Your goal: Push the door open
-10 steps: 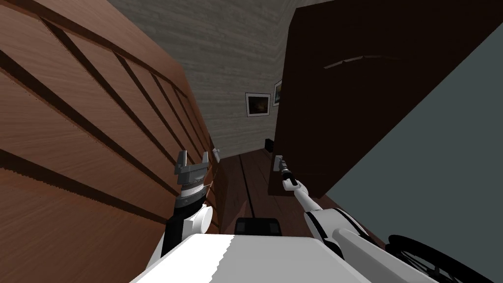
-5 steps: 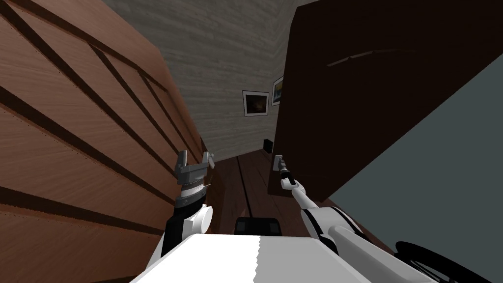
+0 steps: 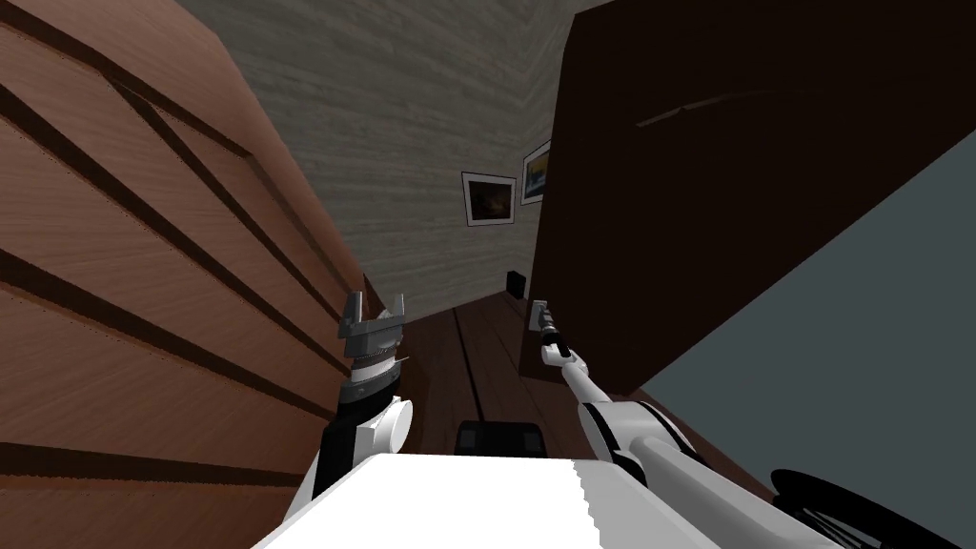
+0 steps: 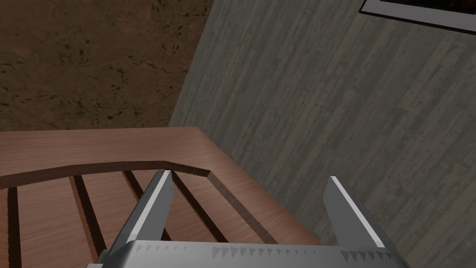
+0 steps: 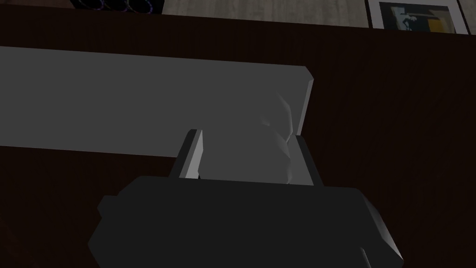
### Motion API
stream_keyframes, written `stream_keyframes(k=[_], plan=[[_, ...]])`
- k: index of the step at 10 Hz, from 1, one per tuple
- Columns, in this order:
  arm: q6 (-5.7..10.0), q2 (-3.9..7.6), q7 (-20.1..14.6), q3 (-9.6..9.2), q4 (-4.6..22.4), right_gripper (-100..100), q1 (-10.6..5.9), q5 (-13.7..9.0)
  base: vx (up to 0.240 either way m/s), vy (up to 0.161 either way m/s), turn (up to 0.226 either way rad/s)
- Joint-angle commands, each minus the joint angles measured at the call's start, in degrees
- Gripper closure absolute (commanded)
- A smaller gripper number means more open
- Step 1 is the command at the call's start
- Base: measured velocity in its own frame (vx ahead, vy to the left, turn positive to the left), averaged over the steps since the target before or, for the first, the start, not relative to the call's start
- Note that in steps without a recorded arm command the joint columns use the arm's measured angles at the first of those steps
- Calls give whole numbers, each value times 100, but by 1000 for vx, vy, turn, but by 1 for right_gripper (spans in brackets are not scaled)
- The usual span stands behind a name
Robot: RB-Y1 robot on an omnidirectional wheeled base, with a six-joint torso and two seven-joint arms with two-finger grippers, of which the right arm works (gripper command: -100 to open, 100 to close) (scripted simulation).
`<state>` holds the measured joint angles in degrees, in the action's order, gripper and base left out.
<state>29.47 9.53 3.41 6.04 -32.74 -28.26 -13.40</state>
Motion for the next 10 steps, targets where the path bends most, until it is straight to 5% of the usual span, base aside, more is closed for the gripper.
stream_keyframes(k=[1, 10], plan=[[54, 20, 151, 161, 36, 100, -37, -49, 236, 68, -111], [54, -333, 873, 721, 137, 100, -200, -223, 203, 79, -127]])
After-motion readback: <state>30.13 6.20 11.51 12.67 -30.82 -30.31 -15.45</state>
